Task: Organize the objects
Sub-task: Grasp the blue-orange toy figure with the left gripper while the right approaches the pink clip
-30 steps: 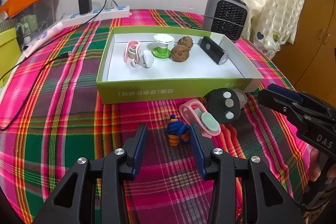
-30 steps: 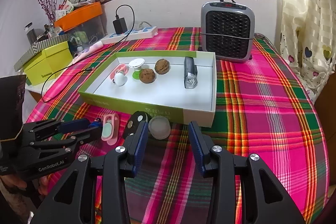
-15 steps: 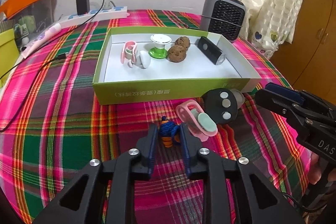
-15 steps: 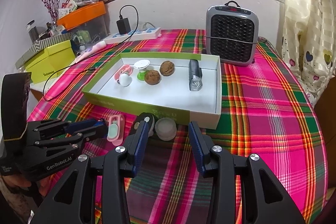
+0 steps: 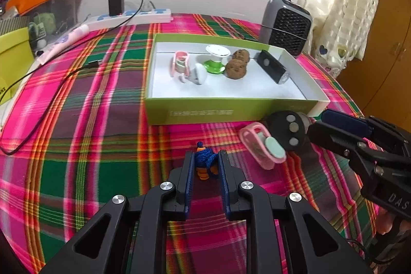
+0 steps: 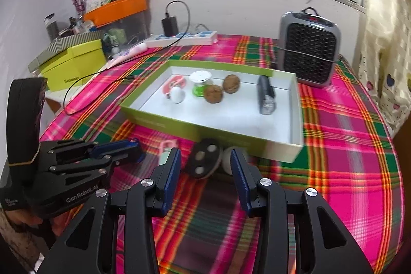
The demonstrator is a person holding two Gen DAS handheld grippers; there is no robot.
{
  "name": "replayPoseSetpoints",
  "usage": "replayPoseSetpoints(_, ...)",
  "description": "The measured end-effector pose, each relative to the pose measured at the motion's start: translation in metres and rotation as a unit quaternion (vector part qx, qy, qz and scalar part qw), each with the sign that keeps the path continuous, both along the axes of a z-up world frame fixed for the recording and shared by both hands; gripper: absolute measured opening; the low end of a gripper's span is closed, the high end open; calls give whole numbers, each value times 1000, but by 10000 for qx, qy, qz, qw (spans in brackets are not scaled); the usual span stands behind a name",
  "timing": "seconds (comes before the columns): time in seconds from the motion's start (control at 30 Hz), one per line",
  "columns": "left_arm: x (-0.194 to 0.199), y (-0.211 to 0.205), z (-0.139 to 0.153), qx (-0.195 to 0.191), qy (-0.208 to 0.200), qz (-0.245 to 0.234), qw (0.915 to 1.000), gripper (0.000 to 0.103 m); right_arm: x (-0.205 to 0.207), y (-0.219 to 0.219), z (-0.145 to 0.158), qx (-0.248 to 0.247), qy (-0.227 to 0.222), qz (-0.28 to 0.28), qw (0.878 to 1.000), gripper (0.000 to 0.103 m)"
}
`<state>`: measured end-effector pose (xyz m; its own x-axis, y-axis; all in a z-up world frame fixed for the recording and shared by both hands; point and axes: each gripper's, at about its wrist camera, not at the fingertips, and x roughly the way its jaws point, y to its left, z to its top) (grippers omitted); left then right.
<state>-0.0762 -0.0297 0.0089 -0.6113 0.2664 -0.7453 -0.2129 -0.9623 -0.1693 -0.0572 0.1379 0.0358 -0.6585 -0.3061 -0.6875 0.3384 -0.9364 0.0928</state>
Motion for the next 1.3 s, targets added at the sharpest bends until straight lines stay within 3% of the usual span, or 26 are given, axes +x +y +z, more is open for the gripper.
replayPoseSetpoints(0.5,4,-24,1,-27,11,192,9998,17,-11,-40,-12,188,-135,472,9986,41)
replayPoseSetpoints(1.3,1,-36,-2,208,-75,187,9996,19,-23,-57,-33,136,-560,636,9963,41)
